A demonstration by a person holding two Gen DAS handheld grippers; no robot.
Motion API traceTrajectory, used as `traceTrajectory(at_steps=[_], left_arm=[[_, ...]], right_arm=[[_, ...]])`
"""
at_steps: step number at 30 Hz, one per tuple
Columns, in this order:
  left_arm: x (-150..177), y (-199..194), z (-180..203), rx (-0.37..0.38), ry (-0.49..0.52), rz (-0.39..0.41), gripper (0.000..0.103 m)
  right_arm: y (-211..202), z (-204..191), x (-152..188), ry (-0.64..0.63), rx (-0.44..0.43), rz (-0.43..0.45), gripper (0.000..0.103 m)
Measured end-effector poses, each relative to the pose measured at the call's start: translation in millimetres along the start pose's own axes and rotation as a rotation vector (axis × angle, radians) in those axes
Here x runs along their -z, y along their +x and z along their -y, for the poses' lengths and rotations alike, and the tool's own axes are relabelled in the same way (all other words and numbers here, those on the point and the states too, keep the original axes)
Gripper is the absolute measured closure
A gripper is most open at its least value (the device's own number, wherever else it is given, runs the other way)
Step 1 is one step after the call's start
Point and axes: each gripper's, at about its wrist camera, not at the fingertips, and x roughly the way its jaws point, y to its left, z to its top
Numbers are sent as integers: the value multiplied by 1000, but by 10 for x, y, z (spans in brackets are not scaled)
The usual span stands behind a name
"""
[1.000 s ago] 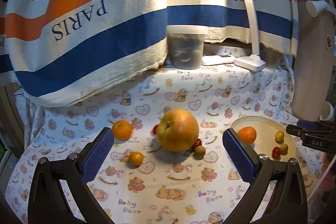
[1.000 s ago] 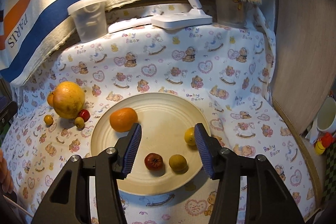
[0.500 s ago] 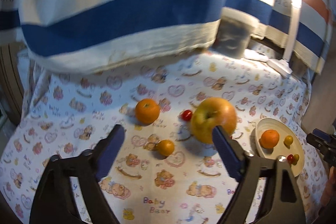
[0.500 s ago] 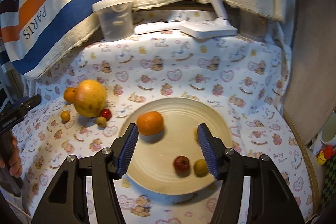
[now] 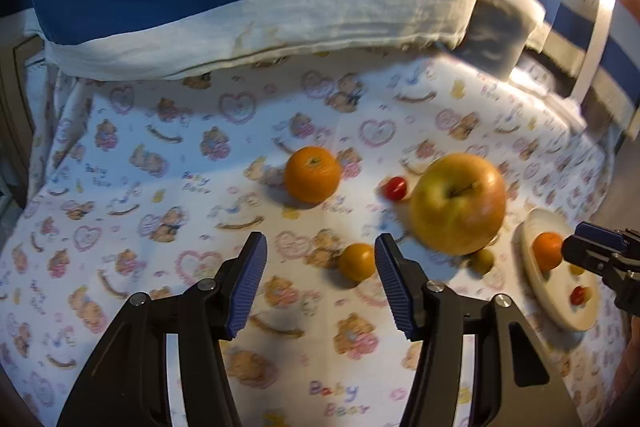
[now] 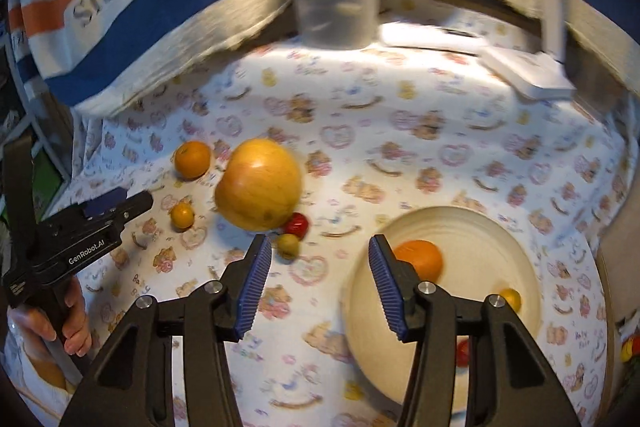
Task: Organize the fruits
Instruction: 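Close the right tool on a small green-yellow fruit while the left tool reaches toward a small orange, then close the left tool on the small orange while the right tool lifts its fruit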
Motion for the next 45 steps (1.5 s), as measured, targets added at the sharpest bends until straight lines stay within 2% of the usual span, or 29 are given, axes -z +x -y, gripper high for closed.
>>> traceTrajectory(at_steps=[3,5,7,11,20,23,30,36,39,42,44,45], left_arm=[[-6,-41,-44,-21,-12,-14,48],[-10,-40,-95,-27,-35,-26,48],[-7,-8,-129,-17,-48,-46,48],[14,48,-117,-7,-40,-80,48],[34,67,-62,4,-25,-99,48],[37,95,-88,9,-35,-109,48],[19,133,-98,45,-49,-122,48],[51,166,-10,35,-18,-127,48],[64,151,74,34,17,-103,48],[71,152,154,34,23,-64,49],[70,174,204,22,27,-41,56],[59,187,223,21,29,-31,56]], right_arm=[[202,-36,1,24,-54,-74,52],[335,-67,9,11,-35,-99,53],[430,-89,13,-4,-14,-103,57],[643,-138,28,-24,-25,-108,72],[927,-166,28,-11,14,-123,72],[995,-178,38,-20,6,-123,79],[825,-197,108,-41,-13,-123,79],[484,-2,95,-32,-16,-42,79],[425,114,141,-16,30,12,79],[474,176,169,-7,43,8,79],[511,167,173,-12,38,8,79],[512,169,173,-12,37,13,79]])
